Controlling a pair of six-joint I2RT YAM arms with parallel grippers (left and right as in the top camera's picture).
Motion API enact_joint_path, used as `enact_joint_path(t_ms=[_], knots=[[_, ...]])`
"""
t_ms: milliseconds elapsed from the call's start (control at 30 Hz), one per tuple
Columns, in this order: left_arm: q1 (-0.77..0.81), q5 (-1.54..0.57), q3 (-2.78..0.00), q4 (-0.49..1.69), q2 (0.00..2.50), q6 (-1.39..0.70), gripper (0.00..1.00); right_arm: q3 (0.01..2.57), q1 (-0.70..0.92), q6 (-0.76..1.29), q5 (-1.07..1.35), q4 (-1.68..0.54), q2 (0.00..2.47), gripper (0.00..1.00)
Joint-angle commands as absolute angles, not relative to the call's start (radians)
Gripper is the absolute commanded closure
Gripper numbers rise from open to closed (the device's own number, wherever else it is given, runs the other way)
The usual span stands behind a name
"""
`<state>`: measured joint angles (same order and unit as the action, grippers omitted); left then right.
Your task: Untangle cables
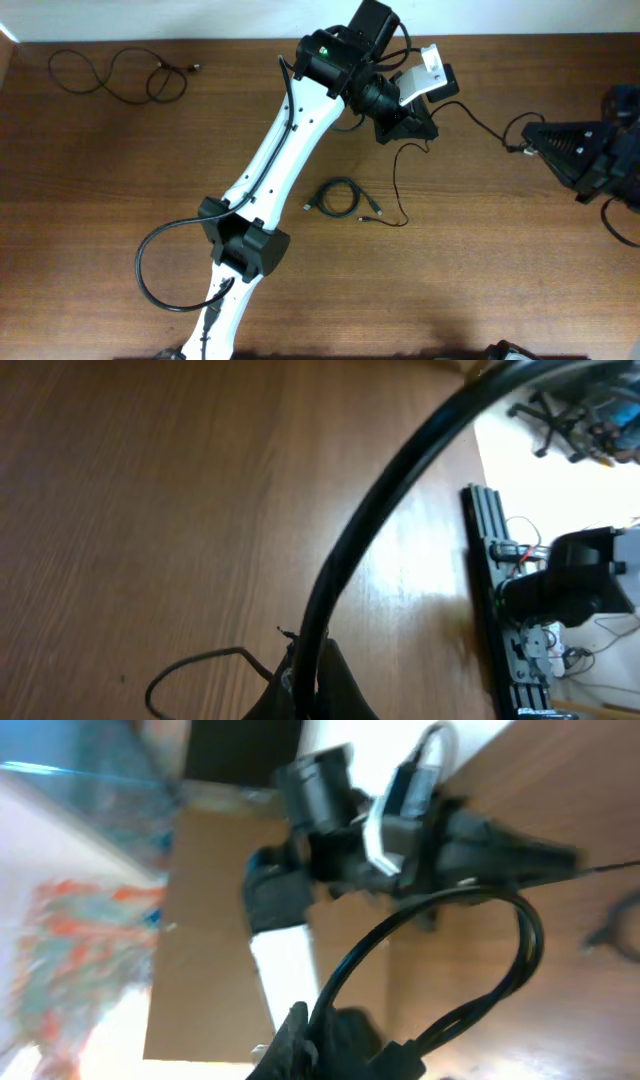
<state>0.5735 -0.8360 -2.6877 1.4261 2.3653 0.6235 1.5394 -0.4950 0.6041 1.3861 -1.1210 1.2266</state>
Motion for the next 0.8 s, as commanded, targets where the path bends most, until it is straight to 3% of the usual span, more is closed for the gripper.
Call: enact_joint_path(t_ms=[0, 133, 300, 467, 633, 767], knots=[[0.552, -0.73, -2.682, 1.425, 2.346, 0.512, 1.0, 1.537, -0.497, 0.518, 1.073, -1.121, 1.217, 0.96], [0.538, -0.712, -2.705, 1.431, 2.339, 0.47, 1.0, 1.537, -0.497, 0.452, 0.638, -1.217, 1.221, 0.95], [0.539, -0.554, -2.76, 1.433, 2.284, 0.456, 1.0, 1.537, -0.497, 0.451, 0.259, -1.343, 1.256, 0.74], [0.561, -0.545, -2.763, 1.433, 2.212, 0.434, 1.0, 1.537, -0.496, 0.337, 0.37, -1.381, 1.316, 0.71], [0.59, -0.664, -2.763, 1.427, 2.168, 0.397, 1.0, 1.537, -0.453, 0.141, 0.661, -1.398, 1.383, 0.59], [0.596, -0.722, -2.763, 1.406, 2.144, 0.347, 1.0, 1.537, -0.364, 0.127, 0.684, -1.404, 1.423, 0.59]])
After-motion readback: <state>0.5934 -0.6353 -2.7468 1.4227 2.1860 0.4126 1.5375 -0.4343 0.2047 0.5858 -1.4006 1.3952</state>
